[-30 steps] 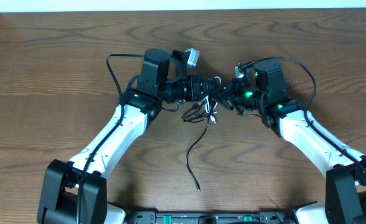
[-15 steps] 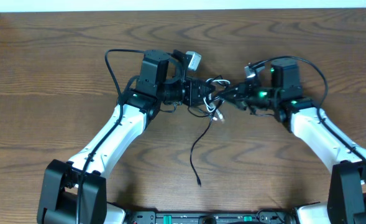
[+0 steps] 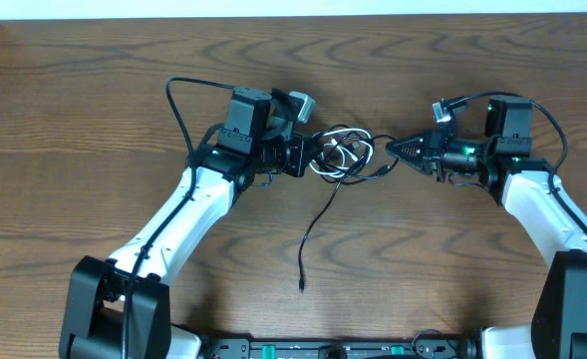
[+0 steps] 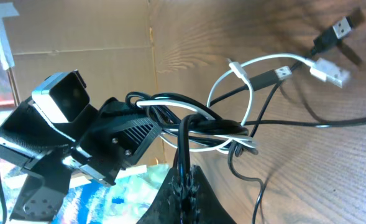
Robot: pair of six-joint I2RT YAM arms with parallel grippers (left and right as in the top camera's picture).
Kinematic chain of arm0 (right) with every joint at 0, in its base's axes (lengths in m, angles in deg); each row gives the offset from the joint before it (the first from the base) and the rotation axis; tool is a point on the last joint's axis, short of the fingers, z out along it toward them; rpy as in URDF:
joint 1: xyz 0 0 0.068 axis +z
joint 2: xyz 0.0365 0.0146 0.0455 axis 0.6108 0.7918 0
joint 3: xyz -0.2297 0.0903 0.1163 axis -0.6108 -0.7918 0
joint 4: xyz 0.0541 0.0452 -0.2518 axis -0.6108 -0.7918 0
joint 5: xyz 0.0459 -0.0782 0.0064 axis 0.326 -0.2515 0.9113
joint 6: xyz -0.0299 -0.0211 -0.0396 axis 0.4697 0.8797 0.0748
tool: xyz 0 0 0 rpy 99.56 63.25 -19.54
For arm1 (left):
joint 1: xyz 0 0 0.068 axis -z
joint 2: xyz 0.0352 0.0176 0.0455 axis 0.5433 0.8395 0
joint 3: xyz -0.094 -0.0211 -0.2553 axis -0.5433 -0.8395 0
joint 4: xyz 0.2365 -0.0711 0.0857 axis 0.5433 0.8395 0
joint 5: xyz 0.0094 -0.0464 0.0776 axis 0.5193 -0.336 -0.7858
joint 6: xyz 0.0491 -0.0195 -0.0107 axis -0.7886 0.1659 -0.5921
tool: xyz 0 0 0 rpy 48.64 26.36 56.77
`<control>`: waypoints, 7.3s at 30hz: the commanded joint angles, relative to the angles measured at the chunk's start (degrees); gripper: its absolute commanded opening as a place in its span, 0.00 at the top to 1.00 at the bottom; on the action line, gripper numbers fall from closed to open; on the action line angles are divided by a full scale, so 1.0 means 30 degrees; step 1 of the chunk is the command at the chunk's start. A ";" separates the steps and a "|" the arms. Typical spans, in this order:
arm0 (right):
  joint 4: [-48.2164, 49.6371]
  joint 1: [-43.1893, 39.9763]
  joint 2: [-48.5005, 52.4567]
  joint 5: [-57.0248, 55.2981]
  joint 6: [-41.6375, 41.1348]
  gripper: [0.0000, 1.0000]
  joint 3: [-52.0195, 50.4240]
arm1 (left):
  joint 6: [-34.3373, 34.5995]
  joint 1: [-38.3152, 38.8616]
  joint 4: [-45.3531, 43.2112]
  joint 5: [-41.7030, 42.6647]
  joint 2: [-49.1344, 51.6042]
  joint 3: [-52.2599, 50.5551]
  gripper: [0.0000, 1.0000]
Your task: Untangle cables
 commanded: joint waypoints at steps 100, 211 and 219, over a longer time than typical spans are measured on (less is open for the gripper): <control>-0.5362 -0.5588 0.0022 -0.7584 0.8816 0.99 -0.0029 | -0.7825 0.1173 0.2579 -0.2922 -0.0066 0.0204 0.93; -0.7446 -0.3308 0.1916 -0.5683 0.6237 0.44 -0.0036 | -0.4408 0.1166 0.1566 -0.2382 -0.0066 0.0211 0.92; -0.5005 0.1880 0.1931 -0.7016 0.4160 0.35 -0.0036 | 0.2178 0.1166 -0.1443 -0.2375 -0.0073 0.0211 0.92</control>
